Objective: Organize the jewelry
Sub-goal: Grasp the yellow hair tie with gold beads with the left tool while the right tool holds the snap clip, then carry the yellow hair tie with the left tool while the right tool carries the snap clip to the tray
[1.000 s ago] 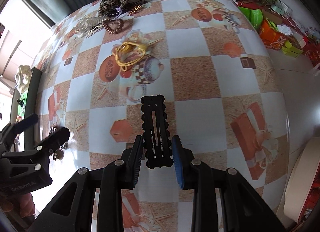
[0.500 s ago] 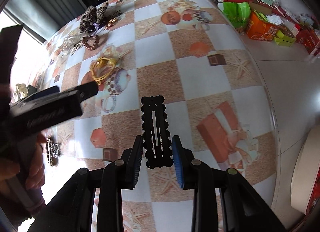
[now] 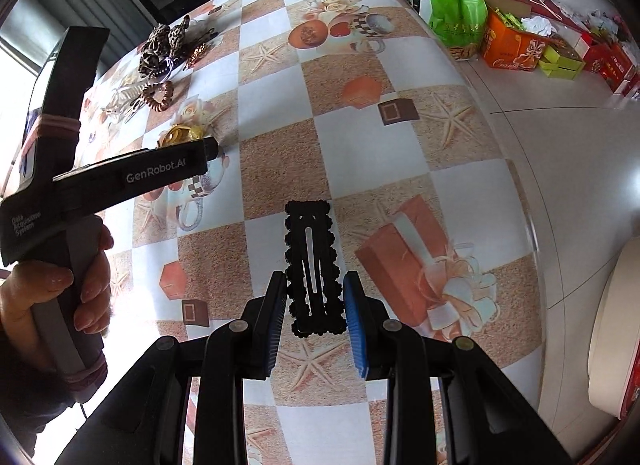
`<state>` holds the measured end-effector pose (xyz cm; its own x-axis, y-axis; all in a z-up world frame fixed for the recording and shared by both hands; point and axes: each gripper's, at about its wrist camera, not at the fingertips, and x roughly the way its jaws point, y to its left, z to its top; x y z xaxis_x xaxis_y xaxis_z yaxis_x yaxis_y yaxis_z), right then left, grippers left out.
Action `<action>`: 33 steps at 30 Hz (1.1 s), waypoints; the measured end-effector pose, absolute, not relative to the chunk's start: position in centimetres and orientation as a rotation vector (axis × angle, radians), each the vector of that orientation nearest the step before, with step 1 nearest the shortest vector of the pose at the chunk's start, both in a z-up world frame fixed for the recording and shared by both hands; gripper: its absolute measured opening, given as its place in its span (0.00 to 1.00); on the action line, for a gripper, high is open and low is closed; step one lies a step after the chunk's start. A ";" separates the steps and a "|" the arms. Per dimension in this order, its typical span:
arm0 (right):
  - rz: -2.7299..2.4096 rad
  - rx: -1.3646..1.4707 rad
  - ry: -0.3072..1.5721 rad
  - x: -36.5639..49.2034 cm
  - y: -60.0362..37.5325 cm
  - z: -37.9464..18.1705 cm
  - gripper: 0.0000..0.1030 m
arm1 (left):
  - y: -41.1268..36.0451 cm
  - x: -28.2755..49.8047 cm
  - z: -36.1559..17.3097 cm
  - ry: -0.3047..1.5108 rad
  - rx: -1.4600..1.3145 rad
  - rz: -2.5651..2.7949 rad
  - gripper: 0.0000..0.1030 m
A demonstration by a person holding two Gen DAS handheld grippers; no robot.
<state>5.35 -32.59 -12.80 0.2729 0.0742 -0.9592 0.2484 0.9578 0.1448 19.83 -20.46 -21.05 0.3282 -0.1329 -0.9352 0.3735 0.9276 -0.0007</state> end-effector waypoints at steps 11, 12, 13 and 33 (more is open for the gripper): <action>-0.103 0.274 1.278 5.6 -31.4 -12.1 0.29 | -18.0 17.6 -19.2 1.221 0.132 -0.411 0.07; -0.099 0.275 1.275 5.6 -31.2 -12.0 0.27 | -17.6 17.2 -19.0 1.220 0.123 -0.412 0.07; -0.092 0.280 1.276 5.6 -31.0 -12.0 0.15 | -17.0 16.8 -18.6 1.219 0.116 -0.411 0.07; -0.187 0.191 1.330 6.1 -29.6 -14.5 0.59 | -9.9 11.0 -15.8 1.215 0.075 -0.357 0.07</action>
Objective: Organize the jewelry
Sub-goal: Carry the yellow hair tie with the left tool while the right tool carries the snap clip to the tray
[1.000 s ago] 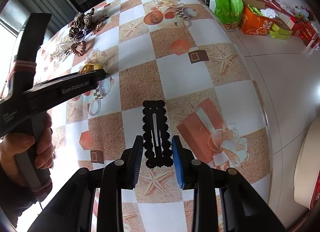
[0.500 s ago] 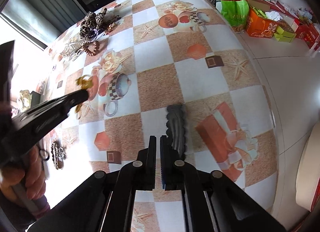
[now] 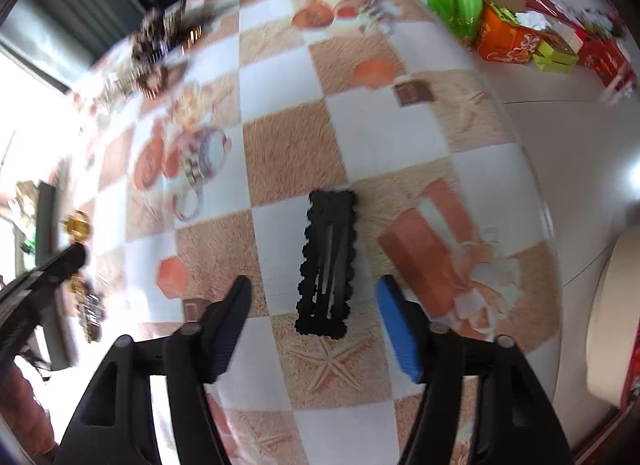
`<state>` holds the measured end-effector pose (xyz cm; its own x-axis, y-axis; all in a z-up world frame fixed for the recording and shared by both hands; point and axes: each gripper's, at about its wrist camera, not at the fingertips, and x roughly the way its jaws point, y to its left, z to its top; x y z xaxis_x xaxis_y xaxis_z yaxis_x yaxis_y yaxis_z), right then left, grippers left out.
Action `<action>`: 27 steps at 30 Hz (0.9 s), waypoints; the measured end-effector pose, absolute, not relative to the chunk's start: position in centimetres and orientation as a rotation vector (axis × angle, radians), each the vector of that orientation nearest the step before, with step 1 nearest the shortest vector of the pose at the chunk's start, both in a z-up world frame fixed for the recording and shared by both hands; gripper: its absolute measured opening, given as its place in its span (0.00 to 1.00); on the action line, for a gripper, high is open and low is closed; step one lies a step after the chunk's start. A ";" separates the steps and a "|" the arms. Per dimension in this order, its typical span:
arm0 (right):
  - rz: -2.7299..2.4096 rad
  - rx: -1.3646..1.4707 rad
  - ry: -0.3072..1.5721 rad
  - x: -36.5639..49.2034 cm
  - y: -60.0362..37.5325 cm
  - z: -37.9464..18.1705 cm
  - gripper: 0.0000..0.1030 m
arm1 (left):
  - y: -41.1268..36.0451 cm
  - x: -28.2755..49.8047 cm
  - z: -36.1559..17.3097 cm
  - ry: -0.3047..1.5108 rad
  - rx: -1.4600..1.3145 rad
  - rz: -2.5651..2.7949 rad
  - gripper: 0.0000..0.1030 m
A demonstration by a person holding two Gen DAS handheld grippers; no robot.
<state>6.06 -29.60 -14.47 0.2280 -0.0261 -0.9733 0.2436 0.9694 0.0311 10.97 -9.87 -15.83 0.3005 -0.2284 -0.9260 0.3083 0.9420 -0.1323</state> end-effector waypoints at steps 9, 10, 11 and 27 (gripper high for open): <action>-0.136 0.164 1.315 5.6 -28.1 -13.6 0.30 | -8.2 9.6 -14.1 1.186 0.059 -0.339 0.07; -0.128 0.178 1.309 5.4 -28.1 -13.2 0.30 | -7.9 9.5 -13.9 1.183 0.057 -0.335 0.07; -0.122 0.185 1.304 5.4 -28.0 -12.8 0.30 | -7.5 9.3 -13.7 1.182 0.052 -0.330 0.07; 0.119 0.155 1.249 8.0 -18.0 -7.7 0.30 | 2.1 7.0 -11.3 1.142 -0.059 -0.172 0.07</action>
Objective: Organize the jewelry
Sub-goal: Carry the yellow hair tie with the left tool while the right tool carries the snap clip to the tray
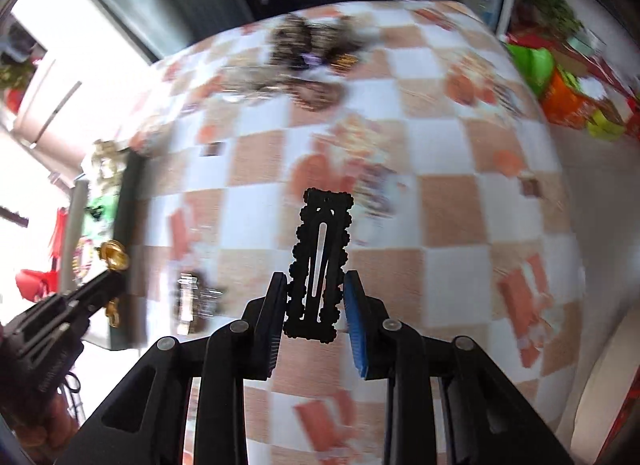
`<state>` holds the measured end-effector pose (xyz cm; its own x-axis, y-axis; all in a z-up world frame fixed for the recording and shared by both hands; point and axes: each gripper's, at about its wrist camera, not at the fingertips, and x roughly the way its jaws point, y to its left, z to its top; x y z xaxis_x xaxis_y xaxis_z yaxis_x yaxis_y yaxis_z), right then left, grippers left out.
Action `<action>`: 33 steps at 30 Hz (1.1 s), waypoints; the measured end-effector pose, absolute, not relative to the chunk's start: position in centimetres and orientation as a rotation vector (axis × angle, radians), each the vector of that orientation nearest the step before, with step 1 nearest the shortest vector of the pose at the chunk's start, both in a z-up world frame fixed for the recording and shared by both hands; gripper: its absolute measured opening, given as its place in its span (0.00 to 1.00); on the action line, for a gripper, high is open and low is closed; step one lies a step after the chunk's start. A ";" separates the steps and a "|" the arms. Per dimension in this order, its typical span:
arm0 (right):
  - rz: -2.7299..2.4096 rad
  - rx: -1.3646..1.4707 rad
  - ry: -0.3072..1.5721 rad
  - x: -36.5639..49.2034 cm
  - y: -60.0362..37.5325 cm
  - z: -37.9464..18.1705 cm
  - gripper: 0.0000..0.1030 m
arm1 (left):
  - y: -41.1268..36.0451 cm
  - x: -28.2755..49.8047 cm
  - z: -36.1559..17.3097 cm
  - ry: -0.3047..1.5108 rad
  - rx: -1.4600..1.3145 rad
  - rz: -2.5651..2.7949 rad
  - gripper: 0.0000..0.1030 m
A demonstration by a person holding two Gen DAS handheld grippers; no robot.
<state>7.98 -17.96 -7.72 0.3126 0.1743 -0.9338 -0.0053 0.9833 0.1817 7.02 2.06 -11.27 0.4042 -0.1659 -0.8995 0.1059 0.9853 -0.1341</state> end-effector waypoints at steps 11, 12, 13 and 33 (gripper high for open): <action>0.418 0.036 1.266 10.1 -3.6 -7.1 0.30 | 13.1 4.6 -12.5 1.165 -0.141 0.028 0.07; 0.447 0.023 1.272 10.1 -2.2 -7.2 0.30 | 14.0 4.4 -12.9 1.171 -0.149 0.045 0.07; 0.477 0.009 1.279 10.2 -0.8 -7.4 0.30 | 15.0 4.2 -13.3 1.178 -0.159 0.060 0.07; 0.561 -0.227 1.491 13.1 12.7 -16.1 0.30 | 21.3 5.6 -19.0 1.288 -0.196 0.155 0.07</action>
